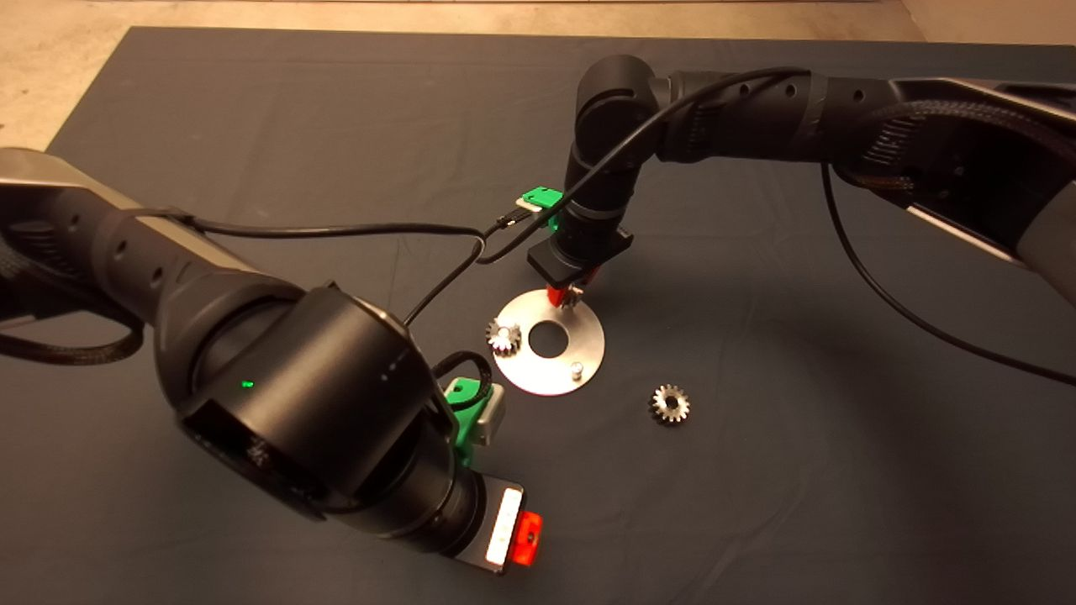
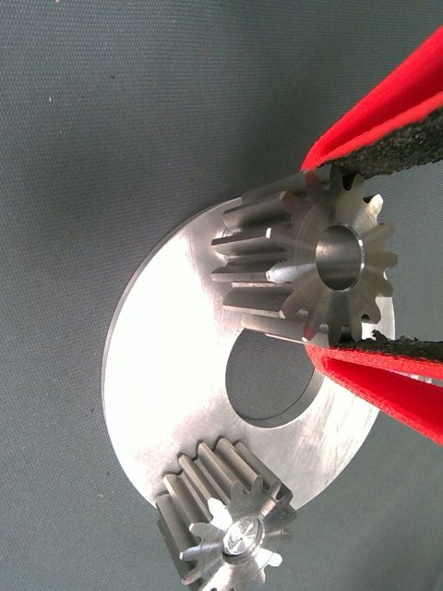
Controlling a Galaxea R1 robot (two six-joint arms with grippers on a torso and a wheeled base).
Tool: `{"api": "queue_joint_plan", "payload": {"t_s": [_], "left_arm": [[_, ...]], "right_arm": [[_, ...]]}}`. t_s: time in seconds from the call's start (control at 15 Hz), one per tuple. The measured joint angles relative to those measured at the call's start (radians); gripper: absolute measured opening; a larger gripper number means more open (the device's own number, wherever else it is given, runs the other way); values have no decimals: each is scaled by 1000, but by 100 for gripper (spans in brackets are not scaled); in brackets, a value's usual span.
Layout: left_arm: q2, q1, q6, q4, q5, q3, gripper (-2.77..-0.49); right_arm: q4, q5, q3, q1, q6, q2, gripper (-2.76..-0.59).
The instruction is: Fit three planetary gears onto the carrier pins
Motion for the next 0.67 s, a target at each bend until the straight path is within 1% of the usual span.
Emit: {"api": "queue_joint_plan", "payload": {"t_s": [0.07, 0.2, 0.27, 0.33, 0.67], "left_arm": [[0, 0, 0, 0, 0, 0, -51], [0, 0, 0, 0, 0, 0, -51], [0, 0, 0, 0, 0, 0, -51], [0, 0, 0, 0, 0, 0, -51], [0, 0, 0, 0, 0, 0, -51]], "right_arm": [[-2, -2, 0, 0, 0, 0, -231], [-3, -14, 0, 0, 0, 0, -231], [-4, -23, 0, 0, 0, 0, -231], [-13, -34, -1, -3, 0, 0, -231], [-16, -35, -1, -3, 0, 0, -231]]}}
